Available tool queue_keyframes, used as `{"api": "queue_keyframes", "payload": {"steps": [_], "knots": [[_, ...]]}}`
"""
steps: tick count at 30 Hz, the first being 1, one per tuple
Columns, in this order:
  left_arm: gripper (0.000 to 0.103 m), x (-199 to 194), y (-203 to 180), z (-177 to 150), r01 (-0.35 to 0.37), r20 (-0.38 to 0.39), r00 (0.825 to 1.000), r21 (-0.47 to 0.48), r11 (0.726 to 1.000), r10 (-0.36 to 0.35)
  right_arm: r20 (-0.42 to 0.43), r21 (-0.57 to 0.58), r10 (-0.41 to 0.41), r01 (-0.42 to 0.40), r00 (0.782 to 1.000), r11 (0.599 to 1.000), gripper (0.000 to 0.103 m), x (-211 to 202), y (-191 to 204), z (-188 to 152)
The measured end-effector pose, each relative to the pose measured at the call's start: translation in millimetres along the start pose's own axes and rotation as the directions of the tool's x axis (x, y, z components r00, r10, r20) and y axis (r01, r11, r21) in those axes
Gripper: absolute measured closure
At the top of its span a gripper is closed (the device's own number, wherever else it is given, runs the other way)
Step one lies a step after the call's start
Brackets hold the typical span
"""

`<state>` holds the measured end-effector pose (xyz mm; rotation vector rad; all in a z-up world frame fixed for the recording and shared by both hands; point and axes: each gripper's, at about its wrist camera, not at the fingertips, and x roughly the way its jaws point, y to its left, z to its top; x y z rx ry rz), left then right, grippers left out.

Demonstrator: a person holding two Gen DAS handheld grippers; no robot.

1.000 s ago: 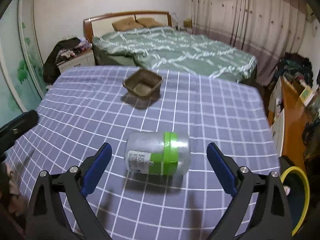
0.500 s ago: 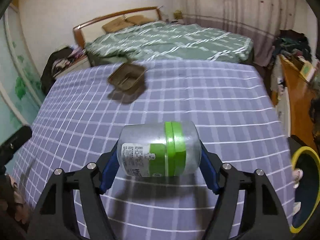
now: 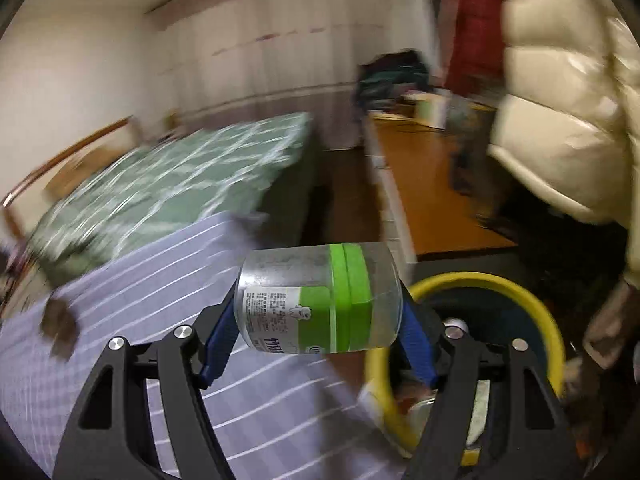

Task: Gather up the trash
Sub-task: 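Carry the jar over the bin and open the right gripper, then grasp the brown plastic tray with the left gripper and lift it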

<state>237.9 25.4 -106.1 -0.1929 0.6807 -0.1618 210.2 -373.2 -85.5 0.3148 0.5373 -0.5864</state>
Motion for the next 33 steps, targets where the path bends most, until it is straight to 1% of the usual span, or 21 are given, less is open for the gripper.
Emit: {"api": "queue_keyframes", "payload": {"steps": [3,6,11,12,13,14,16,19,23,25,28,32,33], "knots": [[0.007,0.8,-3.3,-1.4,0.004,-0.004,1.000,0.011,1.000,-0.004,-0.008,0.098,-0.085,0.086,0.996,0.991,0.035,10.6,-34.6,3.8],[0.007,1.3,-6.0,-1.7,0.007,-0.007,1.000,0.020,1.000,-0.007,-0.044,0.161,-0.129,0.134,0.991,0.978,0.035,22.3,-57.7,2.7],[0.007,1.5,-6.4,-1.6,0.011,-0.007,1.000,0.016,1.000,-0.010,-0.093,0.233,-0.188,0.205,0.978,0.951,0.035,35.3,-78.5,-0.8],[0.007,1.5,-6.4,-1.7,0.011,-0.007,1.000,0.015,1.000,-0.011,-0.104,0.246,-0.204,0.224,0.974,0.943,0.030,37.1,-82.1,-1.9],[0.007,1.9,-6.4,-1.8,0.012,-0.008,1.000,0.015,1.000,-0.012,-0.109,0.253,-0.213,0.234,0.971,0.939,0.018,37.7,-84.4,-3.4],[0.007,2.2,-6.5,-1.9,0.013,-0.008,1.000,0.014,1.000,-0.013,-0.107,0.260,-0.215,0.236,0.971,0.936,0.014,37.6,-85.2,-4.0],[0.007,2.8,-8.2,-2.6,0.014,-0.010,1.000,0.021,1.000,-0.014,-0.080,0.251,-0.225,0.238,0.971,0.938,0.013,31.9,-83.2,-5.0],[0.007,2.9,-10.3,-3.2,0.013,-0.011,1.000,0.028,1.000,-0.013,-0.054,0.215,-0.209,0.216,0.976,0.952,0.012,28.5,-71.7,-4.2],[0.007,2.8,-19.1,-5.1,0.019,-0.017,1.000,0.060,0.998,-0.018,-0.054,0.186,-0.120,0.128,0.991,0.974,0.012,25.5,-49.5,-5.0],[0.007,4.4,-26.9,-6.0,0.019,-0.026,1.000,0.089,0.996,-0.017,-0.035,0.129,-0.095,0.098,0.995,0.987,0.012,19.7,-30.8,-5.2],[0.007,7.4,-41.2,-4.8,0.024,-0.065,0.998,0.136,0.990,-0.015,0.003,0.052,-0.071,0.071,0.997,0.996,0.011,11.7,-8.5,-4.7],[0.007,19.7,-65.8,11.0,0.035,-0.135,0.991,0.242,0.970,-0.002,0.011,-0.006,-0.032,0.032,0.999,0.999,0.010,6.9,8.1,-7.2],[0.007,24.2,-67.6,16.4,0.040,-0.148,0.989,0.250,0.967,-0.003,0.005,-0.016,-0.019,0.019,1.000,1.000,0.009,6.3,11.1,-8.0]]}}
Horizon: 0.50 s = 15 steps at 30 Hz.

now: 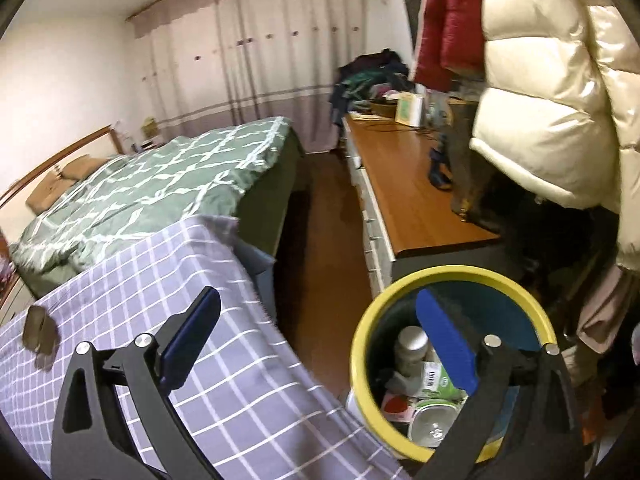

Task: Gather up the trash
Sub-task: 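Grasp the brown plastic tray with the left gripper and lift it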

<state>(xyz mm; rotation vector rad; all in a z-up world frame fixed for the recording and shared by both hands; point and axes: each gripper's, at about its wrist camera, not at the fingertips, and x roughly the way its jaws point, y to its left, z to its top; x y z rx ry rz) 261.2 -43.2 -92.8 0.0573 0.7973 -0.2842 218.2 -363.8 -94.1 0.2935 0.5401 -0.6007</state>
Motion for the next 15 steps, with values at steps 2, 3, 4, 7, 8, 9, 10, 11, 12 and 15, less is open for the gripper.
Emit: {"api": "queue_keyframes", "payload": {"steps": [2,3,4,7,8,9,10,11,12,15], "knots": [[0.007,14.3,-0.4,19.3,0.021,-0.037,0.999,0.008,1.000,-0.021,-0.002,-0.012,0.006,-0.006,1.000,1.000,0.009,-1.5,3.4,-1.4],[0.007,20.9,-1.1,26.9,0.025,-0.048,0.999,0.010,1.000,-0.025,0.003,-0.013,0.008,-0.008,1.000,1.000,0.009,-2.3,3.5,-0.4],[0.007,27.8,-1.0,34.8,0.027,-0.057,0.998,0.016,1.000,-0.026,0.008,-0.010,0.009,-0.008,1.000,1.000,0.009,-3.4,3.4,0.3],[0.007,55.3,-6.7,61.2,0.007,-0.077,0.997,0.061,0.998,-0.002,0.014,0.006,0.019,-0.019,1.000,1.000,0.009,-5.7,1.0,2.2],[0.007,69.4,-9.3,71.8,0.008,-0.090,0.996,0.082,0.997,-0.001,0.009,0.010,0.023,-0.023,1.000,1.000,0.009,-4.4,-0.4,2.4],[0.007,78.1,-10.0,76.2,0.006,-0.097,0.995,0.092,0.996,0.003,0.001,0.012,0.026,-0.026,1.000,1.000,0.009,-2.5,-0.6,2.3],[0.007,87.9,-10.6,82.4,-0.002,-0.104,0.994,0.100,0.995,0.013,-0.008,0.011,0.027,-0.027,1.000,1.000,0.009,-0.5,-0.4,1.6],[0.007,99.4,-10.1,89.5,-0.009,-0.113,0.993,0.104,0.995,0.021,-0.019,0.006,0.029,-0.029,0.999,1.000,0.009,1.5,0.3,0.8],[0.007,110.6,-8.5,95.9,-0.007,-0.125,0.992,0.102,0.995,0.020,-0.023,0.002,0.029,-0.029,0.999,1.000,0.009,3.0,1.4,0.9],[0.007,136.8,-4.7,109.3,-0.023,-0.144,0.989,0.120,0.992,0.041,-0.031,-0.013,0.032,-0.032,0.999,0.999,0.009,4.8,5.0,0.1]]}}
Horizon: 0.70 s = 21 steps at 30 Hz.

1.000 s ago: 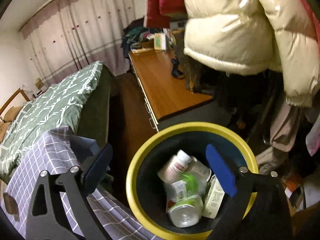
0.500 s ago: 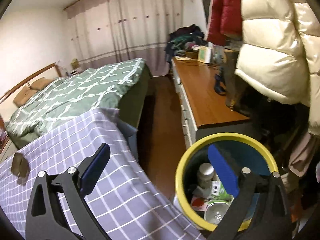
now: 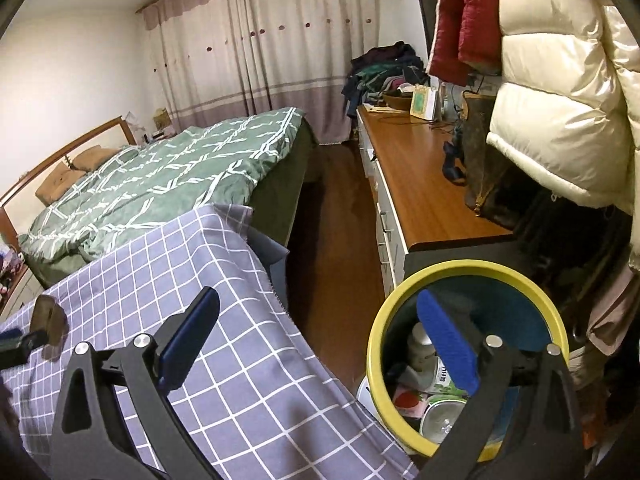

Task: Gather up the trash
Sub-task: 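Grasp the brown plastic tray with the left gripper and lift it, then carry the tray over the bin and open the left gripper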

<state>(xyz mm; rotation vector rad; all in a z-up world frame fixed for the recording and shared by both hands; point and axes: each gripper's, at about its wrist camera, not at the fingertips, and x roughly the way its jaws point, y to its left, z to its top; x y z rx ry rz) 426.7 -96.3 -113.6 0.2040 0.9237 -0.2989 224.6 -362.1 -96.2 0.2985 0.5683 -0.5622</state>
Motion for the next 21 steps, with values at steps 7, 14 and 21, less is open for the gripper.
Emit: {"api": "queue_keyframes", "payload": {"steps": [7,14,21], "knots": [[0.007,30.5,12.6,22.6,-0.012,-0.017,1.000,0.024,1.000,0.012,-0.022,0.009,0.015,-0.015,1.000,1.000,0.009,3.2,-0.9,-0.3],[0.019,44.1,14.9,26.5,0.008,-0.048,0.999,0.042,0.999,-0.006,-0.037,0.006,0.029,-0.029,0.999,1.000,0.009,6.3,1.8,-1.0],[0.034,33.6,7.2,21.7,0.021,-0.056,0.998,0.015,1.000,-0.020,-0.028,0.026,0.040,-0.039,0.999,0.999,0.009,3.4,-2.2,0.6]]}}
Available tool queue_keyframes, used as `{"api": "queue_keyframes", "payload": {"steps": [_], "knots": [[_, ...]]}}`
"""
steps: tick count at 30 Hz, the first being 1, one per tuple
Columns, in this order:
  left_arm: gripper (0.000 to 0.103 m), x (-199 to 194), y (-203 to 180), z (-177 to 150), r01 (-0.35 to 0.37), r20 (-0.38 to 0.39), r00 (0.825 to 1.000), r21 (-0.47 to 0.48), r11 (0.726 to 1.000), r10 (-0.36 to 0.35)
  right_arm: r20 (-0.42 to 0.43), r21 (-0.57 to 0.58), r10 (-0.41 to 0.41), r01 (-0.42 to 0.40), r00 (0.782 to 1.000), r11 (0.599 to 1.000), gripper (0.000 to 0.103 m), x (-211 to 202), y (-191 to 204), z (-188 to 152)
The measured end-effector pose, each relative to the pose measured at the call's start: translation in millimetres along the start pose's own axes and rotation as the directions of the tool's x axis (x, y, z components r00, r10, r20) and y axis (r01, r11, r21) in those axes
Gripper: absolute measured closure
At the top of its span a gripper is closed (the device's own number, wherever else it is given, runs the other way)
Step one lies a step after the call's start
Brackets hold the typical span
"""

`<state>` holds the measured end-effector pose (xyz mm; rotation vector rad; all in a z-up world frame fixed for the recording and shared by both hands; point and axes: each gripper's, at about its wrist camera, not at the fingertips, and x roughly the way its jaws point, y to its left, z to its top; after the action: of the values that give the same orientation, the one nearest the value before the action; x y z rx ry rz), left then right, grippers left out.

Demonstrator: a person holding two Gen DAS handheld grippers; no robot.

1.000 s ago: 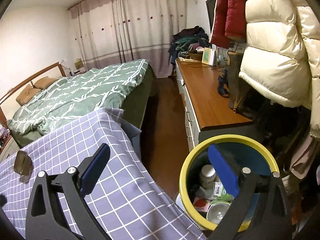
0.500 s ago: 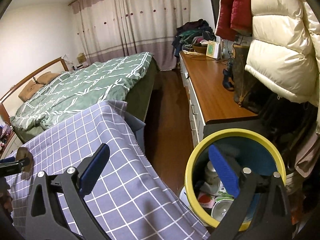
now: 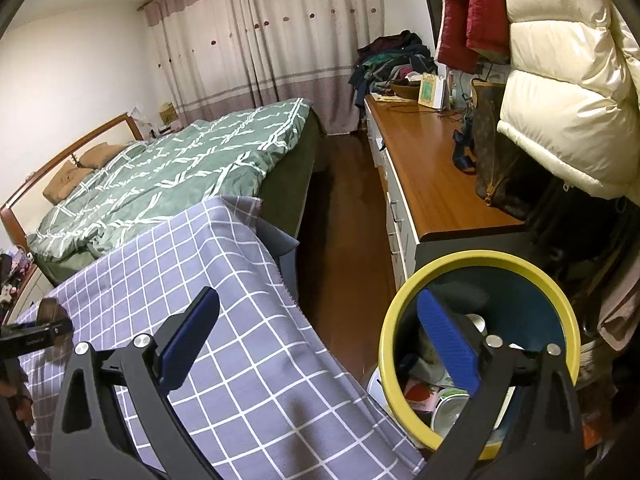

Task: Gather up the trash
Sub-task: 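Carry the tray over the bin and open the left gripper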

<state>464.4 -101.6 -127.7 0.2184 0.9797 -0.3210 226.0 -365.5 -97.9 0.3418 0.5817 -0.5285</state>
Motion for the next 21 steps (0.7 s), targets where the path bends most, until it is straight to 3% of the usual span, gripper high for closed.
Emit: {"api": "queue_keyframes", "payload": {"steps": [5,11,16,21], "knots": [[0.034,-38.6,-27.6,-12.2,-0.007,0.051,0.999,0.034,0.999,0.005,0.025,0.023,0.008,-0.009,1.000,1.000,0.009,-11.7,-7.5,5.1],[0.034,-99.7,-93.6,-25.8,-0.004,0.125,0.992,0.133,0.991,-0.013,0.025,-0.006,0.077,-0.076,0.997,0.997,0.009,-38.8,-26.6,12.2],[0.034,-123.1,-166.7,-31.6,0.066,0.130,0.987,0.228,0.971,-0.097,0.038,-0.084,0.068,-0.065,0.997,0.994,0.007,-72.1,-63.2,2.7],[0.034,-122.0,-256.3,-37.7,0.169,0.076,0.976,0.331,0.928,-0.204,0.083,-0.071,0.054,-0.048,0.995,0.996,0.007,-108.8,-115.1,-4.5]]}}
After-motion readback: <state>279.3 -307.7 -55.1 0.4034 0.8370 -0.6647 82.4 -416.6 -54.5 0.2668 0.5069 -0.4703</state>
